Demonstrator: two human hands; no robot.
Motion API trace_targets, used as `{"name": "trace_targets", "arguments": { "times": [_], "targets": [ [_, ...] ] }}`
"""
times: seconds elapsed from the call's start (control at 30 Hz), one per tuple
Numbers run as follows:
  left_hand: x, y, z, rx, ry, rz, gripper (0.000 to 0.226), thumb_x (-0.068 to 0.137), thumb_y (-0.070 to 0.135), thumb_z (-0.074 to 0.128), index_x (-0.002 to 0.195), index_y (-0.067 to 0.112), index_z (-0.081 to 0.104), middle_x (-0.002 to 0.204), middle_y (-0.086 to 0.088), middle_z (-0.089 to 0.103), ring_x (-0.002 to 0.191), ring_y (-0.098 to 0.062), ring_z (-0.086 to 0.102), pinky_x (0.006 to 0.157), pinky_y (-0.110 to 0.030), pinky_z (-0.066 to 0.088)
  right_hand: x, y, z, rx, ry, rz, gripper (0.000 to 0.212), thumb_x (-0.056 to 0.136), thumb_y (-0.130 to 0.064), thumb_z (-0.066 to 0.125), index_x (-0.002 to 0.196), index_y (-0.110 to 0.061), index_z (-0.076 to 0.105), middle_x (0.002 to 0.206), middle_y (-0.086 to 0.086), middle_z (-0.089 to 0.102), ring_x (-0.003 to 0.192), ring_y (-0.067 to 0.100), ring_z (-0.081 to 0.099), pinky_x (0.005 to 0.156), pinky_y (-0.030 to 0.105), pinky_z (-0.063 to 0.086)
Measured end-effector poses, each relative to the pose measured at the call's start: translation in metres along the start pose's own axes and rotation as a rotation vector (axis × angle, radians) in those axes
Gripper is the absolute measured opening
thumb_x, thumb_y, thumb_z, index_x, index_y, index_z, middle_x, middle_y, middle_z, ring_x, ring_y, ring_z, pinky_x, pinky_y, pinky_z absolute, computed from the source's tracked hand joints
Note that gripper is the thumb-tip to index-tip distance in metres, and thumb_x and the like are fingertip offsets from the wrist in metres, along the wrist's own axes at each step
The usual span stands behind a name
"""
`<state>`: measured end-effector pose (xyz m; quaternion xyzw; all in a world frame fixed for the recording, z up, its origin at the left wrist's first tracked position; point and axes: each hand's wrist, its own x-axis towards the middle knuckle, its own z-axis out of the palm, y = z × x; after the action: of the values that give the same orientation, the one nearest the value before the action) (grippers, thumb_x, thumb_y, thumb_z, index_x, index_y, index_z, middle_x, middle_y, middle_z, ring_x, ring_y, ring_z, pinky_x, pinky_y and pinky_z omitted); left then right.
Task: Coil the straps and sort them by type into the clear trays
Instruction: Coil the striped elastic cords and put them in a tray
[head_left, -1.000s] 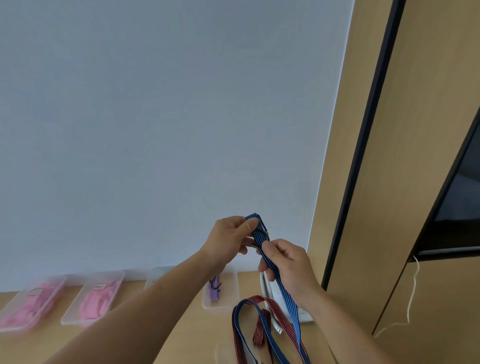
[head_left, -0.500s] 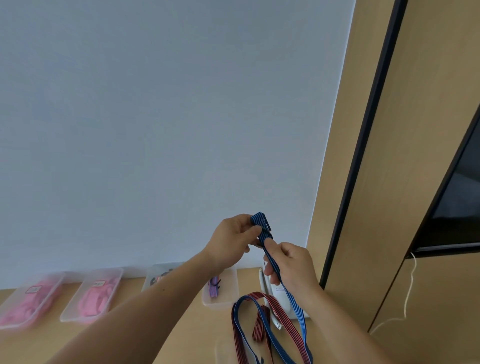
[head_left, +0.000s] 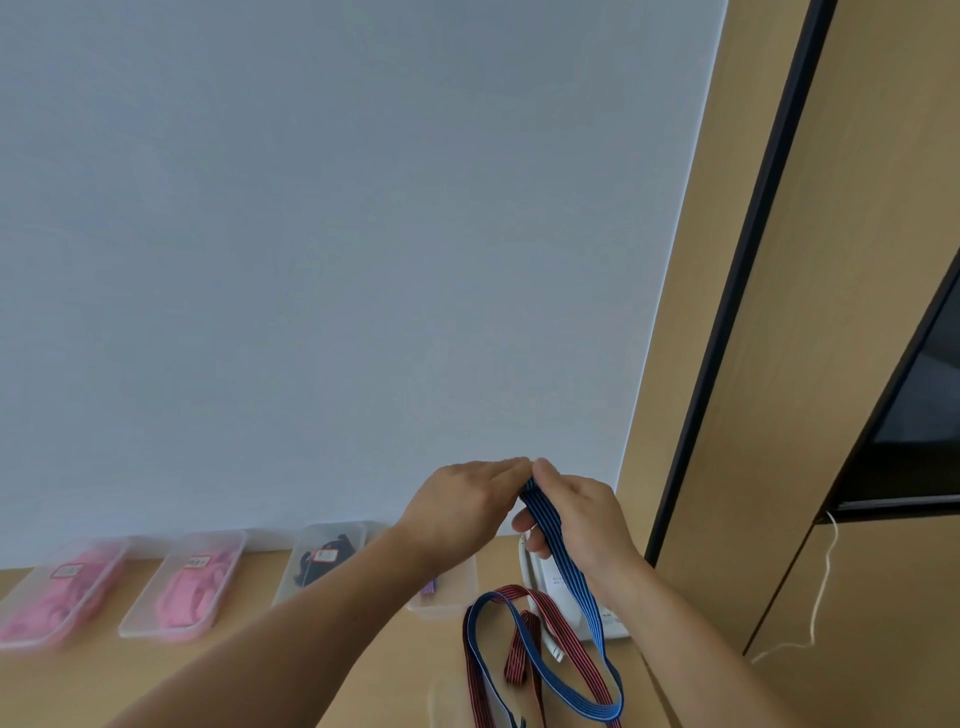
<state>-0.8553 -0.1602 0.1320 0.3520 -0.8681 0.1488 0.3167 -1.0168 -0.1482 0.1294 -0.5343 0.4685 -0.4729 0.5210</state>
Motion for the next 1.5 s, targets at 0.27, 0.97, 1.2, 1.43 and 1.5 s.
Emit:
{"name": "trace_targets", "arguments": {
  "times": [0.27, 0.97, 1.2, 1.43, 1.5],
  "targets": [
    [0.008, -0.009, 0.003, -0.945, -0.073, -0.821, 0.044, 0.097, 0.012, 0.048, 0.141, 0.015, 0.052, 0.135, 0.004, 0.061, 0.117, -0.008, 0.062, 0.091, -0.023, 0.054, 0.0, 0.003, -0.004, -0.004, 0.061, -0.095, 0.02, 0.099, -0.023, 0.055, 0.099, -0.009, 0.069, 0.081, 0.007, 0.075, 0.058, 0.015, 0.065, 0.056, 0.025, 0.054],
    [0.017, -0.006, 0.005, -1.244, 0.097, -0.952, 0.021, 0.098, 0.011, 0.058, 0.118, 0.007, 0.062, 0.1, -0.008, 0.076, 0.091, -0.025, 0.073, 0.07, -0.03, 0.056, 0.002, 0.009, 0.007, -0.129, 0.121, -0.031, 0.047, 0.101, -0.04, 0.047, 0.081, -0.003, 0.067, 0.055, 0.008, 0.066, 0.042, 0.016, 0.055, 0.042, 0.025, 0.045],
    [0.007, -0.004, 0.011, -0.705, 0.087, -0.711, 0.018, 0.098, 0.014, 0.058, 0.115, 0.014, 0.062, 0.092, 0.006, 0.075, 0.077, -0.006, 0.068, 0.07, -0.027, 0.055, 0.002, 0.002, 0.008, -0.059, 0.072, -0.012, 0.048, 0.102, -0.038, 0.046, 0.085, 0.001, 0.068, 0.057, 0.01, 0.066, 0.044, 0.018, 0.054, 0.043, 0.026, 0.043],
    [-0.002, -0.003, 0.01, -0.311, 0.115, -0.355, 0.022, 0.1, 0.023, 0.052, 0.115, 0.023, 0.068, 0.075, 0.008, 0.069, 0.059, -0.015, 0.06, 0.06, -0.027, 0.051, 0.004, -0.003, 0.003, 0.008, 0.065, -0.022, 0.058, 0.096, -0.054, 0.048, 0.081, -0.002, 0.069, 0.057, 0.012, 0.065, 0.045, 0.018, 0.053, 0.043, 0.026, 0.042],
    [-0.002, 0.0, 0.007, -0.243, 0.133, -0.247, 0.021, 0.099, 0.023, 0.051, 0.108, 0.023, 0.07, 0.066, 0.01, 0.063, 0.058, -0.012, 0.053, 0.052, -0.013, 0.04, 0.002, -0.002, 0.003, -0.012, 0.066, -0.023, 0.056, 0.094, -0.054, 0.052, 0.081, -0.002, 0.07, 0.058, 0.011, 0.066, 0.045, 0.017, 0.054, 0.043, 0.025, 0.043]
  ]
}}
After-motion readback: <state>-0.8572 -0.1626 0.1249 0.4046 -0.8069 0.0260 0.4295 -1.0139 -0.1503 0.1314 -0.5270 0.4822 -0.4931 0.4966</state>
